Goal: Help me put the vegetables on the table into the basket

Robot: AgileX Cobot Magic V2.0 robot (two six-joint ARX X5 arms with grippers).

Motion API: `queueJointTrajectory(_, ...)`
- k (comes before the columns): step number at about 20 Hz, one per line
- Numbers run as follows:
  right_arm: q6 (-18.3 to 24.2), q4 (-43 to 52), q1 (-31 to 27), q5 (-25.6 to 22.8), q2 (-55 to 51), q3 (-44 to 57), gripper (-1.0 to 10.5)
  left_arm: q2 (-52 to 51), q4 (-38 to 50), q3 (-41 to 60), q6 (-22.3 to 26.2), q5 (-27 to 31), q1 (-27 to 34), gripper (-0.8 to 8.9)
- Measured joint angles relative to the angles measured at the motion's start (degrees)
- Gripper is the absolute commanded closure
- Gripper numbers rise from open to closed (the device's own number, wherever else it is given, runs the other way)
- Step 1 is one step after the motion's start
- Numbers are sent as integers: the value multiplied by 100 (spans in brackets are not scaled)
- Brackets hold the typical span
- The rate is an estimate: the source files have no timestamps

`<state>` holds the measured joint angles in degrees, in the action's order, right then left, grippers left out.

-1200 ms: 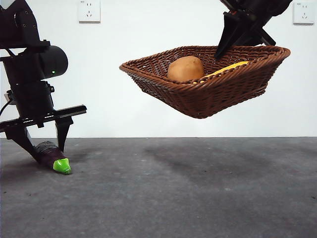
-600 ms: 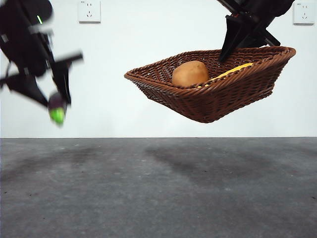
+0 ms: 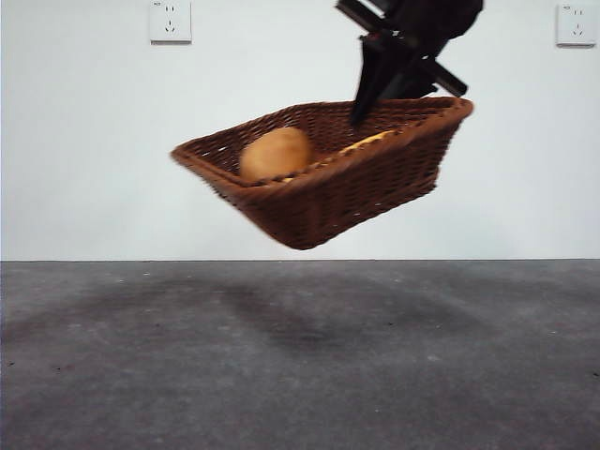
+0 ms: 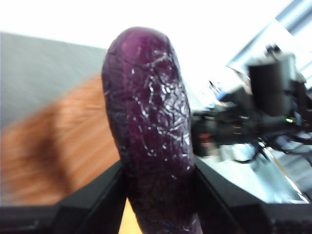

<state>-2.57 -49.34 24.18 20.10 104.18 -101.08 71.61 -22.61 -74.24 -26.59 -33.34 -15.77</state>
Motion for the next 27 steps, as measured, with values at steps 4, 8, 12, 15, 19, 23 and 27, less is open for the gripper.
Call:
queueJointTrajectory(4, -352, 286, 321, -13, 2, 2, 959, 664, 527, 0, -503, 391, -625, 822)
queueJointTrajectory(8, -494, 260, 400, -22, 2, 2, 959, 1386, 734, 0, -887, 719, -966, 822)
queueJointTrajectory(12, -516, 199, 387, -219, 2, 2, 959, 1832, 730, 0, -1123, 1128, -1056, 822)
queueJointTrajectory(15, -498, 190, 389, -208, 2, 2, 959, 1985, 800, 0, -1191, 1174, -1056, 822)
queueJointTrajectory(19, -426, 179, 389, 68, 2, 2, 959, 2181, 726, 0, -1180, 1196, -1056, 819)
queueJointTrajectory(23, -354, 37, 393, 74, 2, 2, 959, 2184, 455, 0, -1047, 1462, -1060, 533)
queueJointTrajectory(27, -297, 2, 391, 74, 2, 2, 959, 2179, 459, 0, -1032, 1069, -1025, 468)
